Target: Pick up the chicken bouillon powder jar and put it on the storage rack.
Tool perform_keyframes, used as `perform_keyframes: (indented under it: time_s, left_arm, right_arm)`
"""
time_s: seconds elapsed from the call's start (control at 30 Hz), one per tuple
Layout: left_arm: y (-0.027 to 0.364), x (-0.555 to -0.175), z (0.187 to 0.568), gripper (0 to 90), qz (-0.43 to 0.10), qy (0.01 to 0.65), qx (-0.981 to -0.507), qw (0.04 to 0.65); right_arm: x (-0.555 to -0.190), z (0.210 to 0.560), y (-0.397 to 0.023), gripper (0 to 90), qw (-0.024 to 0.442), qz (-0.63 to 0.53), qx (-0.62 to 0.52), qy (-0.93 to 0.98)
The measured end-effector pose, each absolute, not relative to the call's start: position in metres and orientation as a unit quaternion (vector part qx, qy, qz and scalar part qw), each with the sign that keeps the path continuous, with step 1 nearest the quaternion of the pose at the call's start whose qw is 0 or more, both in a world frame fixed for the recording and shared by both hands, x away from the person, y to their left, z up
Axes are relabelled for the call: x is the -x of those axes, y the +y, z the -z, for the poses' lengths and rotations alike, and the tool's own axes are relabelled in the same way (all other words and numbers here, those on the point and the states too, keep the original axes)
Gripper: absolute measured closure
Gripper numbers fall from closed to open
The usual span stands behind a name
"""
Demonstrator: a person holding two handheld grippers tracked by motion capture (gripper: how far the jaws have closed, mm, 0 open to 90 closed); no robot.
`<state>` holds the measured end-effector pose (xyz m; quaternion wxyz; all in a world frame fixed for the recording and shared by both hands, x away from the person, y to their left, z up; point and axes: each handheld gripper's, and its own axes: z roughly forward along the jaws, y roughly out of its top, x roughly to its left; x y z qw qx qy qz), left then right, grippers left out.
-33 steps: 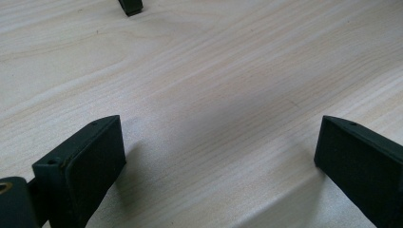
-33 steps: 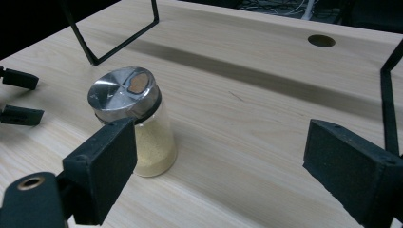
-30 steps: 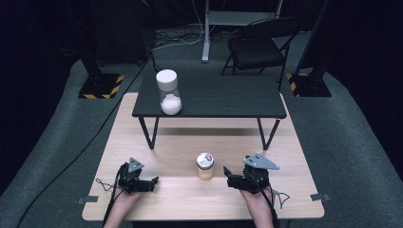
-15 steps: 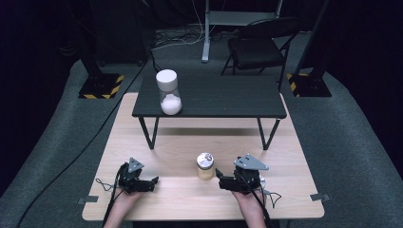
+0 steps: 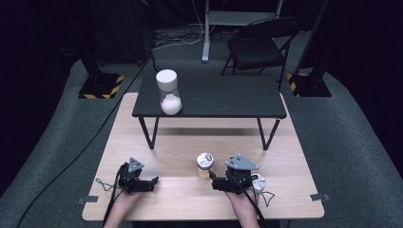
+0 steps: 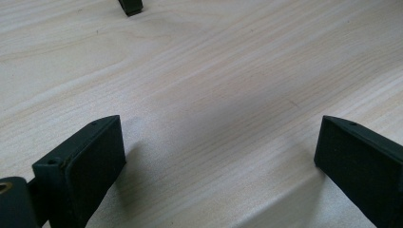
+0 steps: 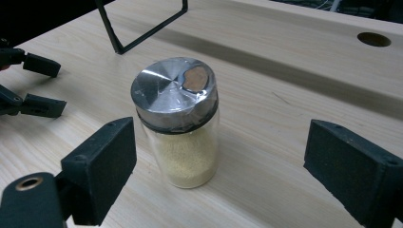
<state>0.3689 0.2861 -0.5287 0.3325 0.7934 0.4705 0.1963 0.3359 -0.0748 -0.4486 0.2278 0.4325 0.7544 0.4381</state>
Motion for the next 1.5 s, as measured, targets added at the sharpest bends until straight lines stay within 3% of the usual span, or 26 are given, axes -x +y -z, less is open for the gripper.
perform_keyframes:
  time_s: [1.5]
  left_arm:
    - [0.286,-0.369,0.529,2.7,-0.196,0.469,-0.794,0.332]
  right_arm:
    - [-0.357,0.487,-0.046,9.4,0.219,-0.457,-0.435,0.744]
